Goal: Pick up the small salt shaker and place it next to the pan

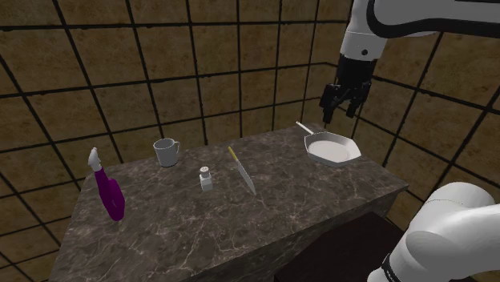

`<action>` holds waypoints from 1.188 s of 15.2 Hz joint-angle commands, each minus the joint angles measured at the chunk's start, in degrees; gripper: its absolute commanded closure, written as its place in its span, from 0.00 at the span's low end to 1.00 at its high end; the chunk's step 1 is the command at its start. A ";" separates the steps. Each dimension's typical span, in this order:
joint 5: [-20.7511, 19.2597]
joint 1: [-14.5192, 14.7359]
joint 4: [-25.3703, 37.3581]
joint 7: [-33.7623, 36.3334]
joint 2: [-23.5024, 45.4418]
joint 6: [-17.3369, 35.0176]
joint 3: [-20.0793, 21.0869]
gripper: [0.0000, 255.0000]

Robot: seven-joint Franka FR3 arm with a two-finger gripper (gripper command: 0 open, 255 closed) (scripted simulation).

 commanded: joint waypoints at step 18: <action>3.52 2.64 8.55 16.00 29.35 19.85 13.68 0.00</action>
